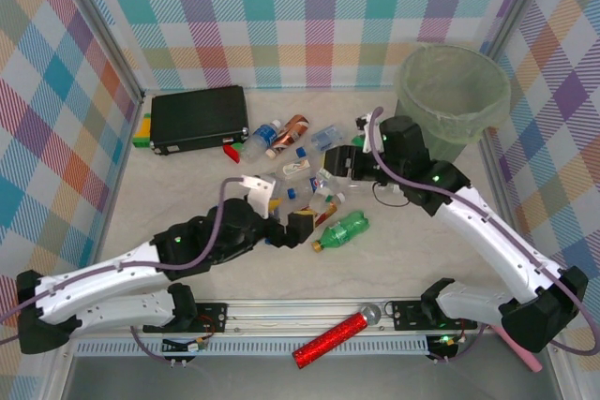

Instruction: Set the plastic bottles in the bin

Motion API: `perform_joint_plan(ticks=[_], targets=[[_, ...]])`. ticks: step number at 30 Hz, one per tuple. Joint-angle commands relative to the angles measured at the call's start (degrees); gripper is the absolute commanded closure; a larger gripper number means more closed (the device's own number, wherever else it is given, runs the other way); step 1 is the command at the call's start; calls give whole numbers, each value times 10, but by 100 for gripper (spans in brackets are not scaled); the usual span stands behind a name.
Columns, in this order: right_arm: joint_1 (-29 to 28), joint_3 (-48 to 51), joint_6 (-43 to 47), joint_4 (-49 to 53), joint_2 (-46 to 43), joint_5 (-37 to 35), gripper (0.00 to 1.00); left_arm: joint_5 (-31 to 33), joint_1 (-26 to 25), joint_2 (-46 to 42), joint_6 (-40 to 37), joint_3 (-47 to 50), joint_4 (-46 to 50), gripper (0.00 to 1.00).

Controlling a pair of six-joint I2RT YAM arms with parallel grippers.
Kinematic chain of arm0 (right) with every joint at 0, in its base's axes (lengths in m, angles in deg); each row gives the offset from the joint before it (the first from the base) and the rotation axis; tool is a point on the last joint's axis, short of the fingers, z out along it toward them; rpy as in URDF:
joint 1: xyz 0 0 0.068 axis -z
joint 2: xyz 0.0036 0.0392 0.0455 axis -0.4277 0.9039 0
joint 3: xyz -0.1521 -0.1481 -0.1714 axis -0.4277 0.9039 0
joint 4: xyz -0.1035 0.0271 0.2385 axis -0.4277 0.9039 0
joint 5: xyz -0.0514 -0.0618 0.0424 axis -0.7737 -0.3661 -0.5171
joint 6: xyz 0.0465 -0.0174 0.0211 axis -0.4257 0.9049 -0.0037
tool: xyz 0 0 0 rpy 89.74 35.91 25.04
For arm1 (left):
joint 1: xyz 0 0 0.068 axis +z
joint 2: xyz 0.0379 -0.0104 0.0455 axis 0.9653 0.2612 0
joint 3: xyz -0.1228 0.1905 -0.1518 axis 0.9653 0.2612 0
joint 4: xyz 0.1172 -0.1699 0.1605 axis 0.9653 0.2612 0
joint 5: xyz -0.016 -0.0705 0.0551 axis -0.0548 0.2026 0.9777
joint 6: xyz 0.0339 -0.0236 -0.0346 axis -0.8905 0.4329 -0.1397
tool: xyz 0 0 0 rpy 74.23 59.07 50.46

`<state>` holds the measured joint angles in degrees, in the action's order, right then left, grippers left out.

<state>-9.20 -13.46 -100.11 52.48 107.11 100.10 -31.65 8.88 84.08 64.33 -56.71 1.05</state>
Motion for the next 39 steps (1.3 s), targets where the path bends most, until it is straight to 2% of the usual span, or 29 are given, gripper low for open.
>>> perform_joint_plan(ticks=[1,6,12,18,24,27,31,35,39], targets=[[12,-47,39,34,10,-87,41,34,-4,-41,10,22,38,0],[26,-112,79,58,25,-194,42,55,-4,-91,19,41,59,0],[48,-207,130,81,46,-315,43,45,-4,-129,34,65,69,0],[73,-265,213,49,64,-418,42,34,-4,-171,38,78,90,0],[117,-332,318,-17,131,-476,41,23,-4,-237,47,92,126,0],[151,-380,323,-14,182,-492,41,25,-4,-269,53,97,150,0],[203,-460,293,19,255,-491,41,34,-4,-305,62,103,183,0],[225,-539,318,54,336,-503,41,43,-4,-327,69,101,209,0],[237,-612,301,128,414,-520,38,49,-4,-335,77,96,232,0]])
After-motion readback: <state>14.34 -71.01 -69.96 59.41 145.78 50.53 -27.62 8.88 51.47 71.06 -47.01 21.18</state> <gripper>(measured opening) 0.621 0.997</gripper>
